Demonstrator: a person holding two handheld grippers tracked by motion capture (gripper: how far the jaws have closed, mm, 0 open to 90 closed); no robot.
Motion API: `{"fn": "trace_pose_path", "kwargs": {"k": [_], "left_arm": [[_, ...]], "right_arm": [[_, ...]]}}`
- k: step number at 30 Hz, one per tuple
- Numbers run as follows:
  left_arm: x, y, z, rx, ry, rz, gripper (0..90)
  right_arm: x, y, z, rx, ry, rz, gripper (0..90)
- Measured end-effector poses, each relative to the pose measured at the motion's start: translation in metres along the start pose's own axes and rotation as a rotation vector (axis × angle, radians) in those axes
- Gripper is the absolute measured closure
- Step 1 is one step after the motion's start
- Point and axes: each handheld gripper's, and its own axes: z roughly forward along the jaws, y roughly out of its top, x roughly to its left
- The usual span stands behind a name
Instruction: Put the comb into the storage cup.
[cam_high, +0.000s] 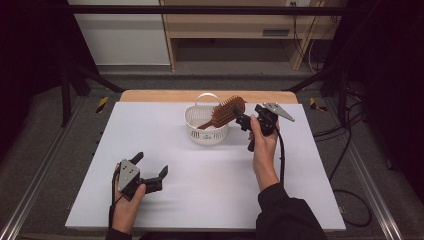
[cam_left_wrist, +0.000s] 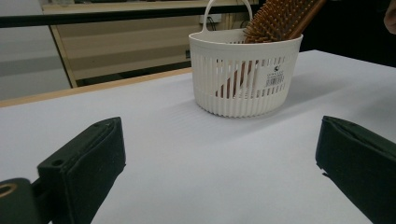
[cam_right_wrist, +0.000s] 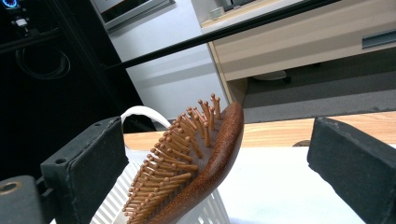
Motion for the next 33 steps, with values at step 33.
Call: {"fn": "trace_pose_path", "kwargs": {"k": [33], "left_arm": [[0.006, -0.001, -0.002, -0.005, 0.016, -0.010, 1.4]], "right_arm": [[0.003, 0.008, -0.014, -0.030, -0.030, -0.096, 5.7]]}}
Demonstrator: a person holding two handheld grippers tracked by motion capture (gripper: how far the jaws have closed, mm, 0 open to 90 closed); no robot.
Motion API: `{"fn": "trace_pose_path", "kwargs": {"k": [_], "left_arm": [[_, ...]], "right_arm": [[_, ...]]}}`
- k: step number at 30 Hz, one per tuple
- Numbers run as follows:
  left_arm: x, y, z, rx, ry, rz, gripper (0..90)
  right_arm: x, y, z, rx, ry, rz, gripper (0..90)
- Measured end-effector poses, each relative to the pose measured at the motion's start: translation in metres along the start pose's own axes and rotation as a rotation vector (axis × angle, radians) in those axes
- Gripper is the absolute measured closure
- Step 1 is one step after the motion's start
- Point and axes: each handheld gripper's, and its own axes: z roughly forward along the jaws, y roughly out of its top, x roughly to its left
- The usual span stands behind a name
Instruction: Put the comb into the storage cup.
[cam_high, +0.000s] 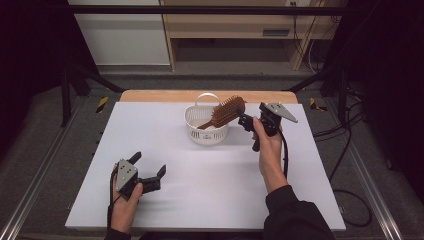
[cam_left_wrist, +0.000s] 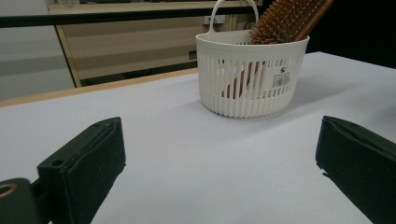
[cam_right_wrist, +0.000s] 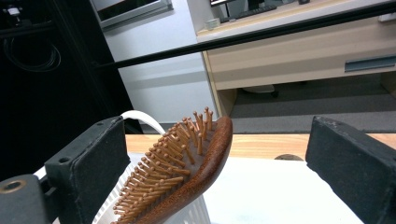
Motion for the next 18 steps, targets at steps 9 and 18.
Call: {"fn": "trace_pose_path", "kwargs": {"k": [9, 18], "left_arm": [[0.008, -0.002, -0.002, -0.002, 0.030, -0.020, 1.4], [0.024, -0.002, -0.012, -0.027, 0.076, -0.057, 1.4]], "right_arm": [[-0.007, 0.006, -0.008, -0.027, -0.015, -0.013, 4.8], [-0.013, 0.009, -0.013, -0.032, -0.020, -0.026, 4.5]]}}
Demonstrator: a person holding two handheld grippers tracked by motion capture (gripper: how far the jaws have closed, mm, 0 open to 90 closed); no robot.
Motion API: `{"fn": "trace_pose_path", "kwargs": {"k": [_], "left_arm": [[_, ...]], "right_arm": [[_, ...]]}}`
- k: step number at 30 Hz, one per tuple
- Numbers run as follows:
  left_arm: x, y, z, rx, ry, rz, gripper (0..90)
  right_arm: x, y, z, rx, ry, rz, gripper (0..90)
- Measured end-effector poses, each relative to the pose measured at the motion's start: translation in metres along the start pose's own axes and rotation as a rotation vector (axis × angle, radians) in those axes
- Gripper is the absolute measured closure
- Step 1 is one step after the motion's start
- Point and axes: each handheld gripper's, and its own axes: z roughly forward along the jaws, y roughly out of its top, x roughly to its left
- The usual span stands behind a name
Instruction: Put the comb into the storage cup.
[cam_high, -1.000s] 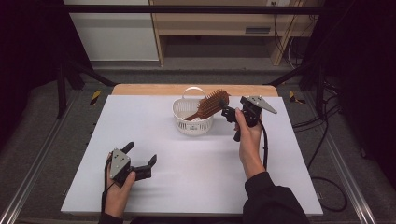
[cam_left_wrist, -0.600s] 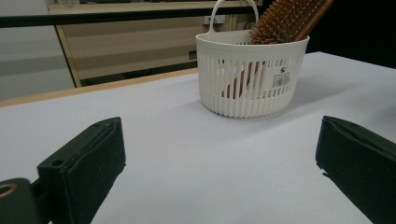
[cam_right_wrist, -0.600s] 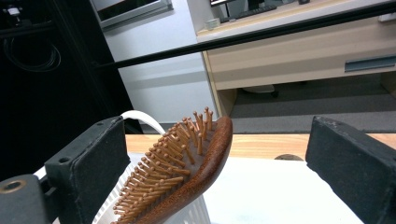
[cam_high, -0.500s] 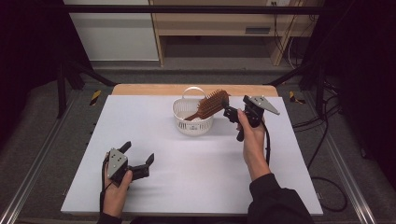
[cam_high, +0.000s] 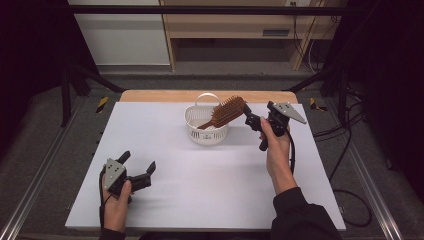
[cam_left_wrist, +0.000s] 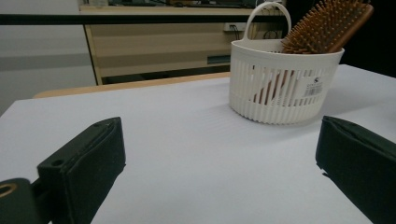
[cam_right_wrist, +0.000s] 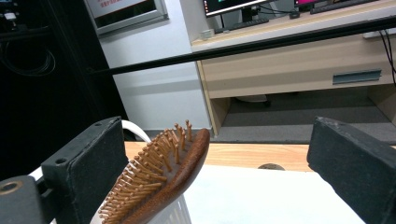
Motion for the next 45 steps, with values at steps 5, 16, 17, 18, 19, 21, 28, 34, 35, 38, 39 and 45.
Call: {"fn": "trace_pose_path", "kwargs": {"k": [5, 16, 17, 18, 19, 21, 28, 34, 35, 38, 39, 45], "left_arm": [[0.007, 0.001, -0.003, -0.008, 0.017, -0.016, 1.4], [0.012, 0.001, -0.006, -0.015, 0.024, -0.023, 1.3], [0.013, 0.001, -0.006, -0.015, 0.025, -0.023, 1.3], [0.013, 0.001, -0.006, -0.016, 0.025, -0.024, 1.3], [0.013, 0.001, -0.006, -0.016, 0.025, -0.023, 1.3], [0.014, 0.001, -0.006, -0.019, 0.026, -0.028, 1.3], [0.015, 0.001, -0.007, -0.021, 0.024, -0.027, 1.2], [0.016, 0.001, -0.008, -0.020, 0.025, -0.029, 1.2], [0.016, 0.001, -0.007, -0.024, 0.026, -0.035, 1.2], [0.017, 0.001, -0.008, -0.023, 0.026, -0.034, 1.2], [0.017, 0.001, -0.008, -0.023, 0.026, -0.033, 1.2], [0.020, 0.001, -0.009, -0.026, 0.030, -0.040, 1.2]], "right_arm": [[-0.003, 0.001, -0.002, 0.001, -0.003, -0.003, 4.5], [-0.010, 0.007, -0.010, -0.008, -0.004, -0.007, 4.4], [-0.010, 0.008, -0.011, -0.007, -0.002, -0.008, 4.3], [-0.011, 0.008, -0.012, -0.008, 0.000, -0.011, 4.2], [-0.011, 0.009, -0.013, -0.009, -0.001, -0.012, 4.2], [-0.012, 0.010, -0.014, -0.012, 0.002, -0.013, 4.0], [-0.014, 0.014, -0.019, -0.018, 0.004, -0.019, 3.8], [-0.014, 0.017, -0.021, -0.020, 0.008, -0.021, 3.8], [-0.014, 0.017, -0.021, -0.021, 0.010, -0.025, 3.8], [-0.014, 0.019, -0.022, -0.022, 0.011, -0.024, 3.8], [-0.014, 0.019, -0.023, -0.023, 0.011, -0.027, 3.7], [-0.016, 0.021, -0.026, -0.018, 0.012, -0.033, 3.4]]}}
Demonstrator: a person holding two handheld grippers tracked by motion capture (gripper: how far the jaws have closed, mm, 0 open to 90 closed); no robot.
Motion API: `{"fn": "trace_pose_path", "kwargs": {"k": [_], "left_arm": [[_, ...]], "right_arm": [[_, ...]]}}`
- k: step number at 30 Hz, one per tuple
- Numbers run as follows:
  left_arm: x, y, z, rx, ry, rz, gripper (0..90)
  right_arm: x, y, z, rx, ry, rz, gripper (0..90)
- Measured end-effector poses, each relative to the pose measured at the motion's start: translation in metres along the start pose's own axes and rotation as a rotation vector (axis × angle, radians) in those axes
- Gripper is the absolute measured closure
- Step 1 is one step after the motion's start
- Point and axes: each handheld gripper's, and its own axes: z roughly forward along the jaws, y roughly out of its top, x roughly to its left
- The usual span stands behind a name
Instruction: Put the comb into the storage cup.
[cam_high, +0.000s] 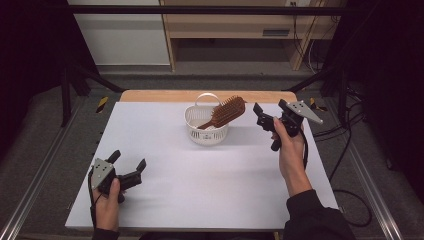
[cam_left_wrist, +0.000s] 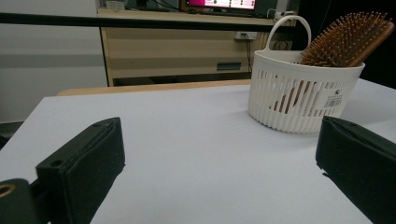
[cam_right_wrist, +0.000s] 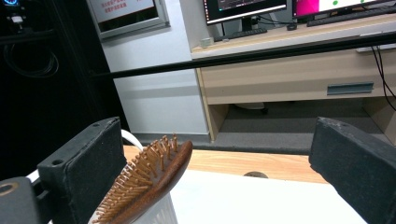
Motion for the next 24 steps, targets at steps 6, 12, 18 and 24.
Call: {"fn": "trace_pose_path", "kwargs": {"k": [6, 12, 18, 24], "left_arm": [[0.002, 0.000, -0.001, -0.002, 0.000, -0.003, 1.1], [0.003, 0.000, -0.001, 0.000, -0.004, -0.004, 1.2], [0.003, 0.000, -0.002, 0.001, -0.018, -0.001, 1.1], [0.004, 0.000, -0.004, 0.003, -0.020, 0.008, 1.1]], "right_arm": [[-0.003, 0.003, -0.005, -0.006, 0.002, -0.001, 3.7], [-0.007, 0.007, -0.011, -0.008, 0.001, -0.008, 3.9], [-0.011, 0.011, -0.018, -0.010, -0.007, -0.005, 3.3], [-0.016, 0.013, -0.027, -0.012, -0.004, -0.012, 3.2]]}}
